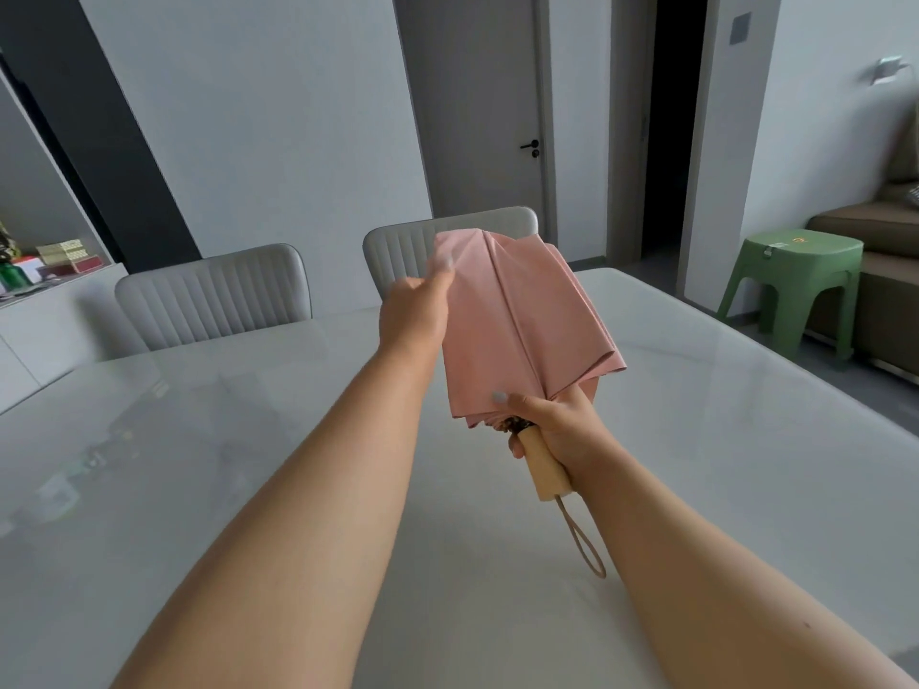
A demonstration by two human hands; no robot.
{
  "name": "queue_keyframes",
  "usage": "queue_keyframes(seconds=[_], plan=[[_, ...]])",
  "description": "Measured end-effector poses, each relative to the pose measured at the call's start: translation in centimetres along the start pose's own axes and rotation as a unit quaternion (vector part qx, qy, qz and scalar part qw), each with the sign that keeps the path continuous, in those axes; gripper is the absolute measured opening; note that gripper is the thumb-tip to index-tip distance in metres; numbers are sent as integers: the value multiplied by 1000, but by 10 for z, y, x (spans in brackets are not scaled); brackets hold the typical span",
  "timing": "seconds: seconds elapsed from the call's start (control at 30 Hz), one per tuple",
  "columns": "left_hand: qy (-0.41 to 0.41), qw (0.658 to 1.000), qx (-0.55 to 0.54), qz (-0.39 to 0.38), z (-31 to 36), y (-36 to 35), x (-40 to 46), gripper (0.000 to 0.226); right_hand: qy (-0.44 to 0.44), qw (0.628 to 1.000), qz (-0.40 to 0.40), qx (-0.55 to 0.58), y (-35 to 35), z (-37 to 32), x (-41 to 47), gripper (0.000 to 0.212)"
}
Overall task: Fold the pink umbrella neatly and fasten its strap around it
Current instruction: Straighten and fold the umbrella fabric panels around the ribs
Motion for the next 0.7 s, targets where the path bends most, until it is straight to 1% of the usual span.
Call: queue_keyframes(seconds=[0.1, 0.13, 0.23, 0.37, 0.43, 0.5, 0.53, 0.6, 0.63, 0.67, 0.7], plan=[[-38, 995, 77, 48, 18, -7, 20, 63, -6, 1000, -11, -13, -2, 1, -1, 55], [-41, 993, 96, 59, 20, -9, 26, 63, -8, 1000, -11, -16, -2, 0, -1, 55], [-45, 986, 135, 92, 19, -10, 39, 48, -15, 1000, -5, -16, -2, -1, -2, 55], [-2, 989, 111, 97, 4, -12, 47, 42, -18, 1000, 0, -5, -2, -1, 0, 59], [30, 988, 112, 98, -2, -13, 46, 37, -21, 1000, -6, -16, -2, -2, -1, 53], [56, 979, 145, 135, -1, -11, 42, 37, -24, 999, -7, -41, -3, -1, -2, 42], [46, 972, 167, 157, 3, -9, 38, 40, -24, 998, -6, -54, -3, -1, -2, 38], [-34, 963, 210, 166, 16, -12, 25, 40, -23, 997, 1, -71, -3, -2, -2, 29], [-78, 960, 221, 151, 21, -17, 18, 40, -22, 997, 4, -74, -3, -2, -3, 26], [-100, 961, 225, 126, 21, -23, 12, 43, -19, 997, 5, -77, -4, -3, -3, 26], [-94, 967, 215, 98, 18, -29, 7, 48, -16, 997, 4, -78, -5, -4, -4, 29]])
Point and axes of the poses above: each hand's wrist, its own x-axis towards the middle knuckle, its own y-axis out of the back of the hand, z = x × y, the point moved 4 cm from there along x, towards the middle knuckle, and after that the axes turned 7 degrees about z, right-handed, at the moved point
